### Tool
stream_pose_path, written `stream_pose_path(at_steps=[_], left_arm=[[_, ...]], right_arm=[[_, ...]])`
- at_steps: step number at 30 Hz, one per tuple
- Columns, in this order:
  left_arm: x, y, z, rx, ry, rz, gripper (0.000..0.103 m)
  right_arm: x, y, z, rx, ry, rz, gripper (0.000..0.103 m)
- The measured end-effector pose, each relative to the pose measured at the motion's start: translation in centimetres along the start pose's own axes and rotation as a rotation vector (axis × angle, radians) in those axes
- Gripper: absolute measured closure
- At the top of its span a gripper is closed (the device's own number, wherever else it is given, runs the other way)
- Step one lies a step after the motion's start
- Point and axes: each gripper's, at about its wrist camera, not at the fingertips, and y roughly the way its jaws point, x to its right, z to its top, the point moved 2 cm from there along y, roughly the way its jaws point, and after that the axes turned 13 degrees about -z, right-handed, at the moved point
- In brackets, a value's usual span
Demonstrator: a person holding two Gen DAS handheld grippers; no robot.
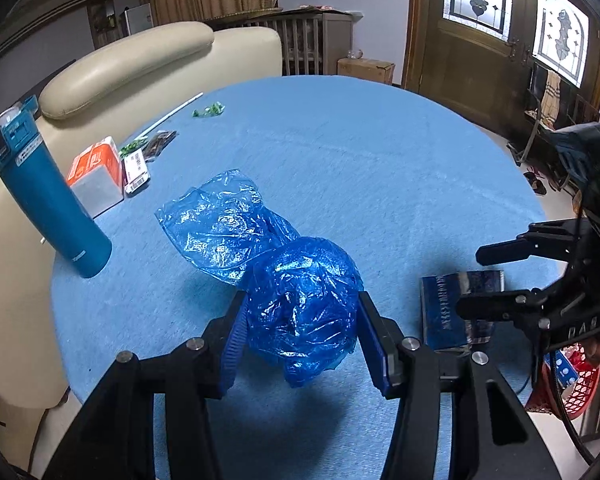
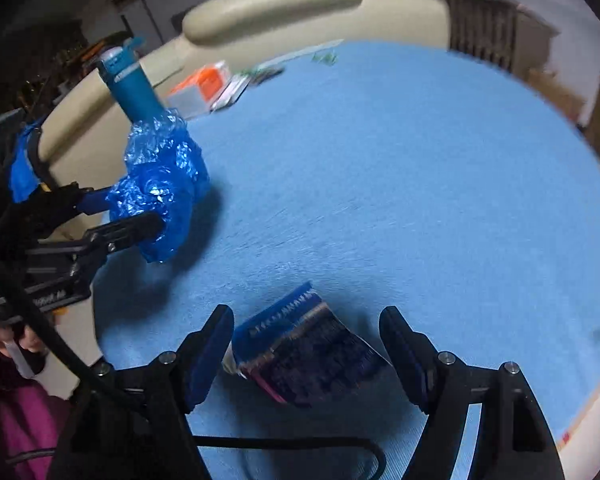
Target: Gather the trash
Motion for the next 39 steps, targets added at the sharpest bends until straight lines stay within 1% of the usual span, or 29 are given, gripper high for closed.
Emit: stream_pose_path(at_steps=[2,3,5,9,12,14,16,17,18,19,20,21,22,23,26,29,31,36,39], left_arm=[[-0.4,0.1,-0.1,-0.007,-0.01,0.004,0.049],[-0.7,0.2,-0.1,-0.009,-0.014,0.008,0.049],[-0.9,0.2,-0.1,-0.009,-0.019,0.01,0.049],[-1.0,0.2,-0.2,-0.005,-0.03,0.003,0.049],[-0.8,0.1,-0.2,-0.003,-0.025,-0.001,0.049],[-0.7,0.0,-0.1,0.001,-0.02,-0.003,0.049],[-0.3,-0.2,-0.1,0.006,-0.008,-0.004,0.049],[-0.2,-0.4,-0.1,0.009,-0.003,-0.004,0.049],[0.0,-0.6,-0.2,0.013,0.004,-0.003,0.049],[0.1,-0.8,-0.2,0.017,0.011,0.001,0.049],[0.1,-0.9,-0.2,0.019,0.015,0.004,0.049],[0.1,-1.0,-0.2,0.021,0.019,0.007,0.049],[0.2,-1.0,-0.3,0.022,0.019,0.01,0.049],[0.1,-1.0,-0.3,0.021,0.015,0.01,0.049],[0.2,-1.0,-0.3,0.021,0.018,0.009,0.049],[0.7,-1.2,-0.3,0.024,0.03,0.006,0.049],[1.3,-1.3,-0.3,0.023,0.046,0.002,0.049],[3.2,-1.6,-0.2,0.029,0.1,-0.01,0.049],[4.5,-2.0,0.0,0.039,0.137,-0.015,0.049]], right_arm=[[0.0,0.6,0.1,-0.04,0.002,0.039,0.025],[-0.2,0.7,0.1,-0.05,-0.012,0.041,0.025],[-0.9,0.7,0.0,-0.06,-0.05,0.018,0.025],[-2.6,-0.6,-1.7,-0.055,-0.11,-0.016,0.025],[-4.4,-1.2,-3.2,-0.047,-0.185,-0.084,0.025],[-5.6,-1.0,-4.3,-0.039,-0.233,-0.145,0.025],[-6.3,-0.1,-5.0,-0.032,-0.254,-0.255,0.025],[-6.3,0.2,-5.2,-0.024,-0.248,-0.295,0.025],[-6.1,0.5,-5.4,-0.016,-0.225,-0.323,0.025],[-5.7,0.6,-5.5,-0.012,-0.17,-0.319,0.025],[-5.2,0.5,-5.6,-0.003,-0.115,-0.289,0.026],[-4.6,0.3,-5.8,0.017,-0.046,-0.244,0.033],[-4.3,0.1,-6.0,0.024,-0.017,-0.23,0.036],[-3.9,0.1,-6.1,0.028,0.013,-0.238,0.036],[-3.8,0.0,-6.5,0.045,0.04,-0.239,0.036],[-3.2,-0.8,-6.7,0.082,0.082,-0.231,0.036],[-2.6,-2.0,-7.1,0.113,0.133,-0.213,0.036],[-0.1,-6.7,-9.0,0.212,0.271,-0.177,0.036],[1.2,-9.8,-10.4,0.27,0.339,-0.186,0.036]])
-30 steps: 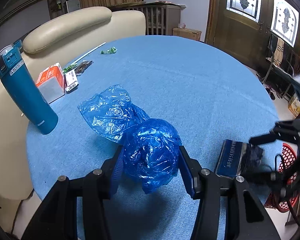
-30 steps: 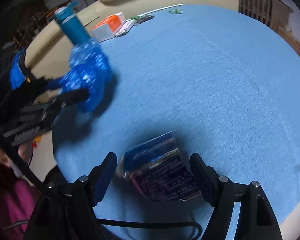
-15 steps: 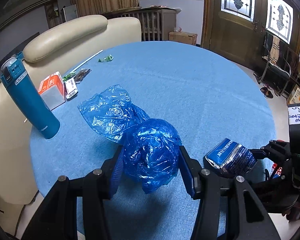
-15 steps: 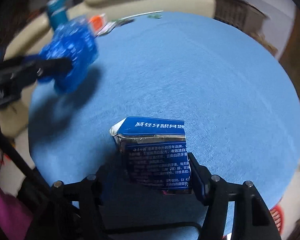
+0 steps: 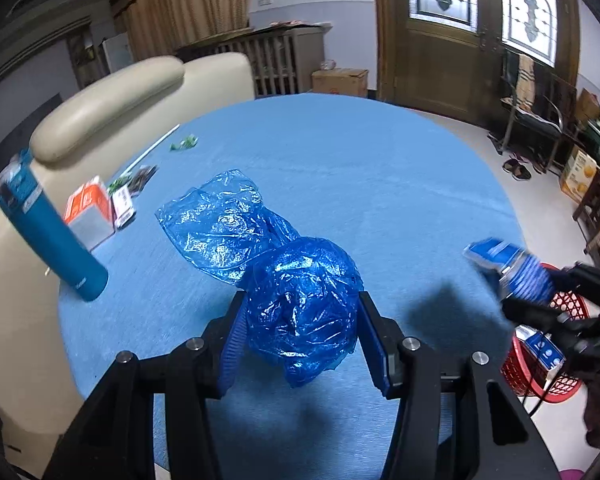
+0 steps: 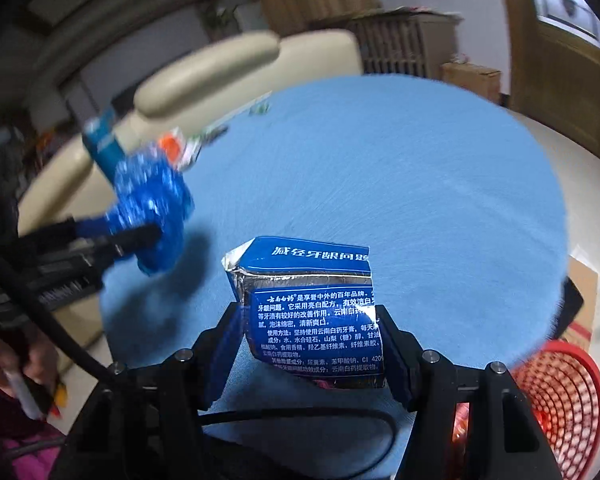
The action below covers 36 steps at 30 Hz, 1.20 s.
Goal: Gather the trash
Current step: 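Carry the blue bag and blue-white carton over the red wastebasket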
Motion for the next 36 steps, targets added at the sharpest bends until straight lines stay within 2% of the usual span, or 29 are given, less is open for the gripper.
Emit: stream_pose_path(at_steps=[4,10,19,29,36], left_arm=[[1.9,-0.8,0.9,0.021,0.046,-0.01,0.049],[5.7,-2.6,2.6,0.063,0.145,-0.024,0.048],[11.6,-4.8,4.7,0.11,0.281,-0.064,0.047],[18.5,-4.4,5.1,0.09,0.41,-0.135,0.048],[22.6,-2.7,4.7,0.03,0.472,-0.2,0.048]], right_arm=[[2.7,-4.0,0.1,0.06,0.067,-0.023,0.036],[5.6,-9.2,-1.6,0.138,0.129,-0.063,0.036],[9.9,-14.3,-3.0,0.207,0.203,-0.097,0.036],[14.7,-17.5,-5.9,0.234,0.287,-0.146,0.036],[18.1,-18.5,-8.0,0.222,0.366,-0.172,0.036]])
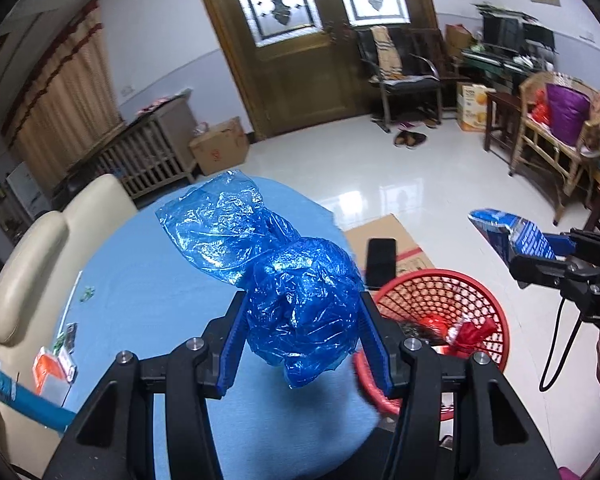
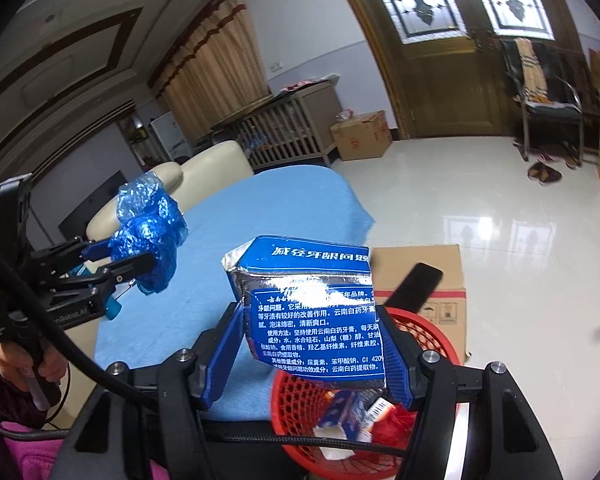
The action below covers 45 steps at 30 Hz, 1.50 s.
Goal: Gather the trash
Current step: 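Carry the blue bag and blue-white carton over the red wastebasket, then open the right gripper to drop the carton while the left releases the blue bag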
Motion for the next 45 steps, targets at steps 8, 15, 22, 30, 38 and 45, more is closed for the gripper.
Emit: stream_pose_path(at_steps=[8,15,22,30,38,45], left_arm=[[2.7,2.3,0.2,-0.058,0.028,-0.058,0.048],[3.6,3.2,0.3,-0.085,0.024,-0.09,0.048],[3.9,4.5,-0.4,-0.118,0.004,-0.132,0.048],[3.8,5.9,-1.7,-0.146,-0.01,-0.142,0.047],[3.6,7.2,-2.8,-0.17,-0.027,-0.157,0.047],[4.1,7.7,-3.4,-0.18,-0.002,-0.154,0.047]], right_arm=[[2.9,-0.9,-0.8,0.025,0.079,-0.044,0.036],[3.3,-0.3,-1.4,0.001,0.121,-0.032,0.036],[2.5,0.8,-1.9,-0.034,0.108,-0.027,0.036],[2.3,1.9,-2.1,-0.059,0.109,-0.039,0.036],[2.0,3.3,-1.8,-0.086,0.108,-0.047,0.036],[1.7,4.3,-2.1,-0.104,0.101,-0.049,0.035]])
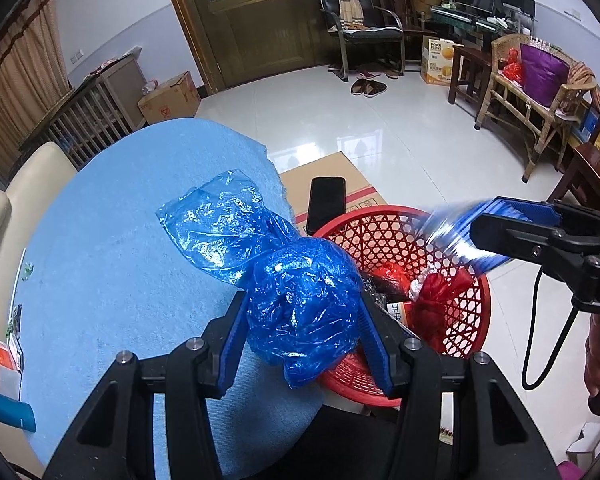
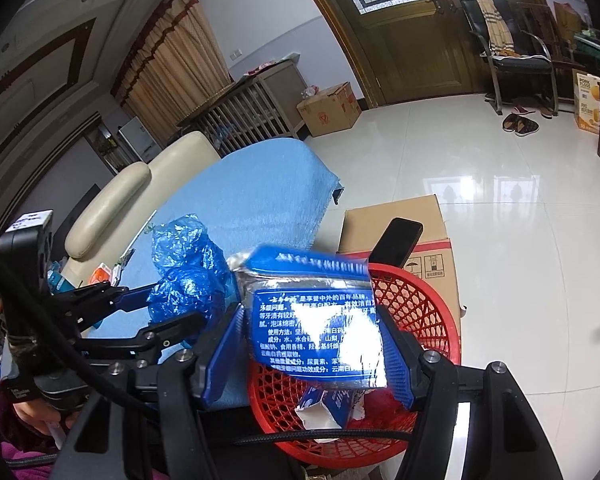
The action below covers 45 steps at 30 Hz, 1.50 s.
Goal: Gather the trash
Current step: 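Open the right gripper to drop the carton while the left releases the blue bag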
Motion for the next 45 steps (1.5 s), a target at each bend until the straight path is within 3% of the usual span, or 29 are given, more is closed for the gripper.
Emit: stream_pose_path(at_steps=[23,31,39,45], left_arm=[[0.9,0.8,-0.1,-0.009,0.039,-0.021,0.047],[1.5,0.7,0.0,0.013,0.054,-0.104,0.047],[1.1,0.1,0.0,0.04,0.026,-0.173,0.037],[-0.4,-1.3,-0.2,0.077,-0.001,-0.133,0.037]], right_arm=[[1.6,0.4,-0.3,-0.016,0.051,-0.031,0.035],[2.4,0.8,-0.4,-0.04,0.093,-0.045,0.035],[2.9,1.1,-0.5,-0.061,0.119,-0.053,0.035],[2.4,0.8,0.2,-0.049,0.107,-0.06,0.035]])
